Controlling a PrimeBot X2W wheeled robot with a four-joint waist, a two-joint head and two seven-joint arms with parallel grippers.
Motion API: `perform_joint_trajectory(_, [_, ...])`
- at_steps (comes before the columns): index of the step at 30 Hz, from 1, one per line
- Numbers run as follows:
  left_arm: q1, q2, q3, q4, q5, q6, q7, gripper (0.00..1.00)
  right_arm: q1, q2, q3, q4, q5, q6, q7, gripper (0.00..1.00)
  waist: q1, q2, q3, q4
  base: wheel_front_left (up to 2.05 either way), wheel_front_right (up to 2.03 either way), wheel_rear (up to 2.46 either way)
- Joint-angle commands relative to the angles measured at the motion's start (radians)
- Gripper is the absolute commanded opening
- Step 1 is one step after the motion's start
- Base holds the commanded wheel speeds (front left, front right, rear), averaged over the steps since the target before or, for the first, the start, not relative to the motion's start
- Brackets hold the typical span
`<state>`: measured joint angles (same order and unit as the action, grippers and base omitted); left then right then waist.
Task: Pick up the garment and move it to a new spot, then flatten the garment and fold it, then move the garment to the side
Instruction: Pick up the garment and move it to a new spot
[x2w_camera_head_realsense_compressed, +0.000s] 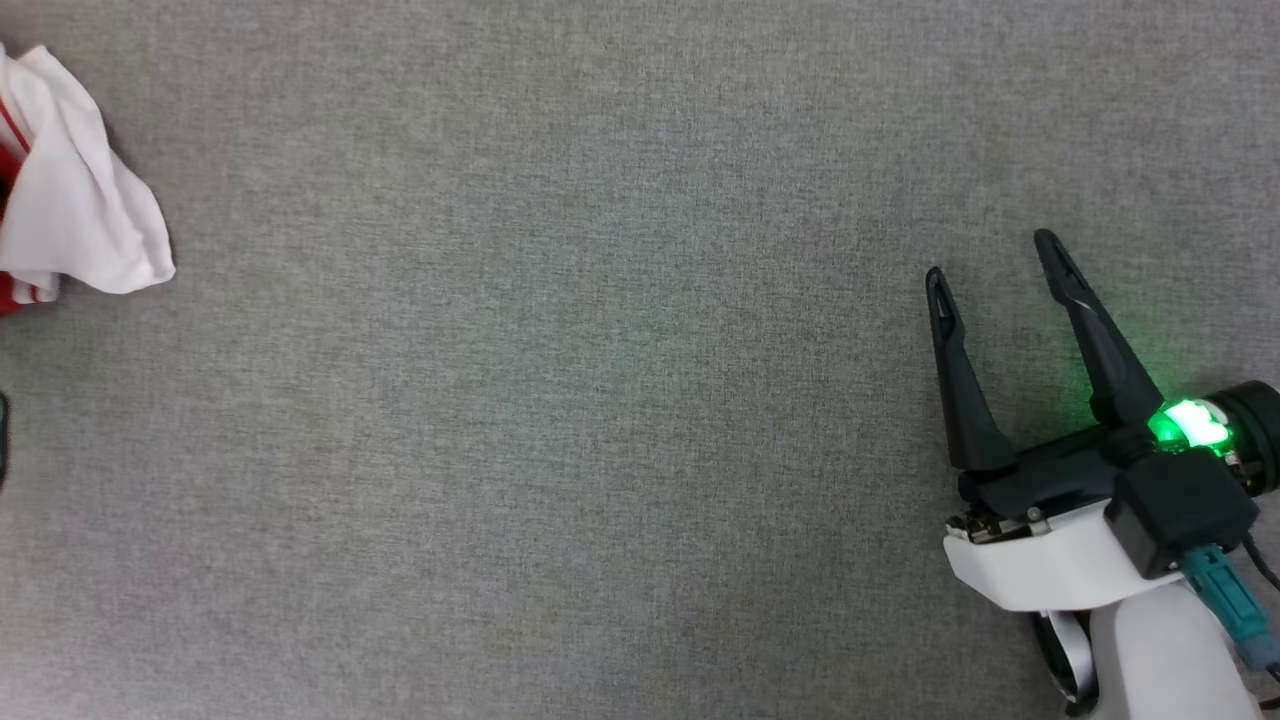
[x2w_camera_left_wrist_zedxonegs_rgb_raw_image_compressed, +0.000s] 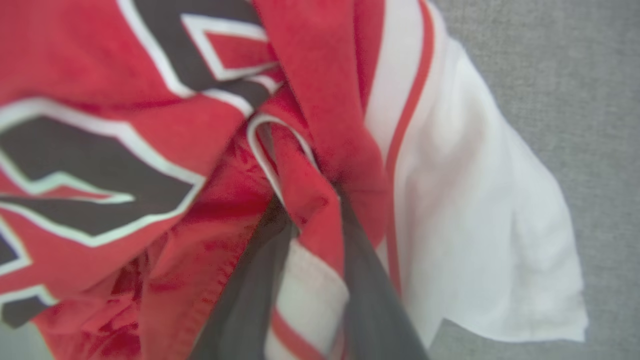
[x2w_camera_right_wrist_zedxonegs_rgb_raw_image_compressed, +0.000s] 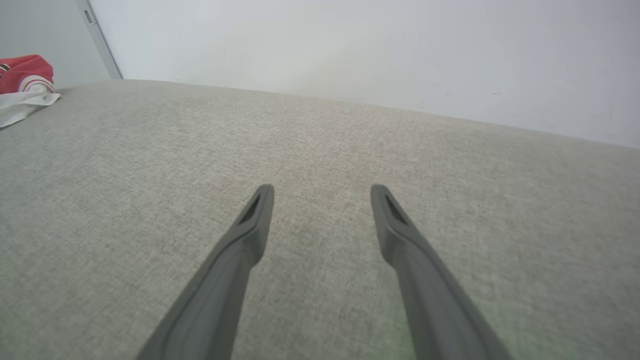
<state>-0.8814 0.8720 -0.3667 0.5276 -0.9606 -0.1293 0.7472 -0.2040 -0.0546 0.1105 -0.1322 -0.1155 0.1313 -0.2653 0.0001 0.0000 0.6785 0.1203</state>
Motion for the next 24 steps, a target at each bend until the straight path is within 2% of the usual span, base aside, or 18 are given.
perform_joint_trajectory(1, [0.023, -0.041, -0.031, 0.011, -0.002, -0.002, -0.024, 0.00, -0.003, -0.001, -0.003, 0.023, -0.007, -0.001, 0.001, 1.00, -0.0001, 0.0000, -0.017, 0.003, 0.00, 0.00, 0.00])
perform_joint_trajectory(6, [0.022, -0.041, -0.037, -0.004, -0.031, -0.002, -0.137, 0.00, -0.003, 0.001, 0.003, 0.038, -0.005, -0.001, 0.001, 1.00, -0.0001, 0.0000, -0.095, 0.008, 0.00, 0.00, 0.00])
perform_joint_trajectory(10, [0.033, 0.003, -0.062, -0.057, -0.043, 0.000, -0.236, 0.00, 0.012, 0.003, 0.008, 0.059, 0.006, -0.001, 0.000, 1.00, -0.0001, 0.0000, -0.177, 0.009, 0.00, 0.00, 0.00])
perform_joint_trajectory(18, [0.052, 0.053, -0.138, -0.146, -0.009, -0.001, -0.482, 0.00, 0.050, 0.005, 0.013, 0.104, 0.041, -0.001, 0.000, 1.00, -0.0001, 0.0000, -0.349, -0.014, 0.00, 0.00, 0.00])
perform_joint_trajectory(24, [0.058, 0.040, -0.204, -0.239, 0.020, -0.001, -0.576, 0.00, 0.080, 0.005, 0.003, 0.119, 0.075, -0.001, 0.000, 1.00, -0.0001, 0.0000, -0.444, -0.045, 0.00, 0.00, 0.00])
